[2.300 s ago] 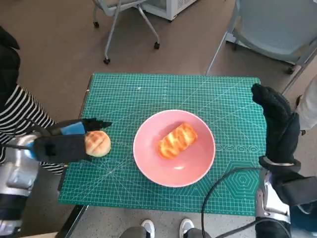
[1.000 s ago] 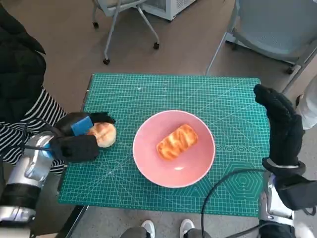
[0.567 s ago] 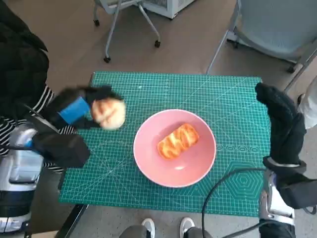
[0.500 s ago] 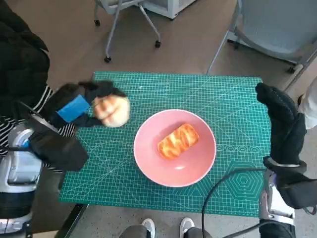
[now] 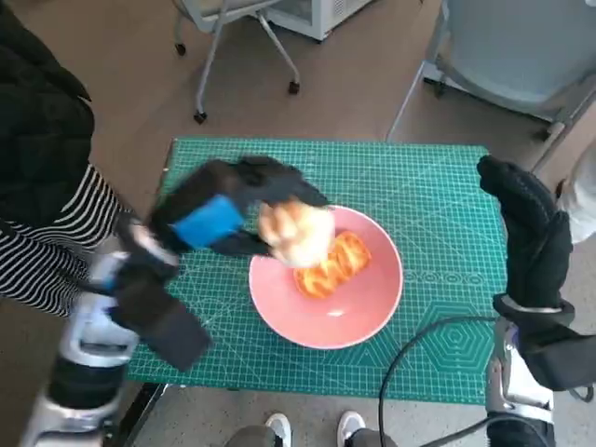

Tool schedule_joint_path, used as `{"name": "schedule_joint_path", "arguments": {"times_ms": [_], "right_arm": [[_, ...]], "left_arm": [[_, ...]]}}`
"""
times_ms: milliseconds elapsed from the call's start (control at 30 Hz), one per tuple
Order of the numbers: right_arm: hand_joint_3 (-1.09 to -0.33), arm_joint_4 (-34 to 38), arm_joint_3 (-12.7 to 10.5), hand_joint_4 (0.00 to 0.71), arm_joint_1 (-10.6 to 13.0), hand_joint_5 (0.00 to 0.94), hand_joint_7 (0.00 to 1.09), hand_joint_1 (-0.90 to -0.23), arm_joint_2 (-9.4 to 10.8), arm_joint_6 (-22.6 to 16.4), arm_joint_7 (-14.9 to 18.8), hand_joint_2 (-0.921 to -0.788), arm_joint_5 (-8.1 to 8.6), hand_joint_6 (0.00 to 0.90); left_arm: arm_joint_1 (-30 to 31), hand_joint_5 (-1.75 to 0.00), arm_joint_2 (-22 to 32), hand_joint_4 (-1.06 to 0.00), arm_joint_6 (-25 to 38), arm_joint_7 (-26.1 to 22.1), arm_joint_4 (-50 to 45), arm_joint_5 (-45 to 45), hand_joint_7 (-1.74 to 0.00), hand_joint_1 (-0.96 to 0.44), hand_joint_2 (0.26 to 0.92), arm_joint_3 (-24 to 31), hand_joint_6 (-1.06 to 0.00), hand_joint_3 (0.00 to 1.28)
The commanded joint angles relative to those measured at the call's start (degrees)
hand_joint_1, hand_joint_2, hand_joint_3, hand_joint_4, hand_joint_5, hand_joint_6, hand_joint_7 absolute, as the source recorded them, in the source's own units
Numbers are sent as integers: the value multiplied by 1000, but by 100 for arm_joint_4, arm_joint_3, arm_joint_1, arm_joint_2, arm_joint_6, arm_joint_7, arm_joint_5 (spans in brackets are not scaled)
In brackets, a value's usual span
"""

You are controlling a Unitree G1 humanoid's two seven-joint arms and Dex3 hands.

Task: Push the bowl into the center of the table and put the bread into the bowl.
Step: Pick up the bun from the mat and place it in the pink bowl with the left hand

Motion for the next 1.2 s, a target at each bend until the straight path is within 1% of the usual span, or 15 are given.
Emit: {"name": "schedule_joint_path", "arguments": {"times_ms": [33,200,267,333,367,400,433,467,533,567,633,733,833,1000,1200], "right_arm": [[-792,-62,21,151,163,0,437,-694,-8,118,76,-921,38,78],[-792,-147,-9,150,194,0,438,-694,-29,174,88,-921,69,77],[-792,-210,-18,150,215,0,438,-694,-33,203,80,-921,67,76],[-792,-265,-29,150,234,0,439,-694,-36,231,73,-921,70,76],[-792,-282,-33,150,239,0,439,-694,-36,242,72,-921,71,76],[-792,-297,-39,150,243,0,439,-694,-37,253,70,-921,74,76],[-792,-309,-42,150,245,0,439,-694,-36,263,67,-921,75,76],[-791,-337,-46,150,254,0,439,-694,-35,275,62,-921,75,76],[-791,-386,-53,150,269,0,440,-693,-32,297,53,-921,74,75],[-791,-406,-56,150,274,0,440,-692,-31,306,49,-921,73,75],[-792,-432,-66,150,279,0,440,-693,-28,324,44,-921,74,75],[-791,-441,-79,150,260,0,441,-698,-24,351,34,-921,71,74],[-790,-449,-84,149,244,0,442,-700,-11,364,4,-921,40,74],[-790,-445,-76,149,202,0,444,-701,10,373,-31,-921,-4,73],[-790,-449,-57,149,119,0,446,-701,15,429,-62,-921,-16,72]], "left_arm": [[-179,-963,-128,-872,-135,-109,500,269,-1064,3,885,-351,-720,15],[-327,-1025,-253,-823,-267,-128,1045,528,-1104,2,908,-634,-675,11],[-375,-1049,-284,-806,-180,-214,1232,635,-1116,2,914,-757,-659,15],[-419,-1157,-286,-692,-65,-357,1399,734,-1225,2,918,-879,-563,99],[-435,-1040,-279,-634,-32,-418,1454,761,-1123,3,901,-916,-519,100],[-445,-775,-248,-598,2,-506,1500,796,-881,11,885,-957,-504,85],[-452,-516,-228,-533,23,-568,1531,822,-630,-4,868,-980,-472,61],[-460,-333,-188,-463,107,-668,1539,880,-432,-39,856,-1016,-443,42],[-477,-170,-135,-362,267,-824,1516,976,-244,-99,841,-1058,-395,25],[-483,-110,-120,-300,335,-884,1494,1013,-167,-157,836,-1069,-367,19],[-491,-57,-99,-236,457,-996,1427,1071,-97,-231,834,-1073,-340,14],[-479,-20,-82,-161,619,-1103,1312,1103,-42,-322,835,-1051,-314,11],[-417,-6,-100,-113,578,-1036,1289,1041,-17,-371,840,-980,-294,10],[-367,-1,-108,-70,307,-917,1376,793,-3,-418,850,-813,-270,11],[-436,0,-125,-39,127,-967,1512,290,0,-483,873,-481,-239,15]]}}
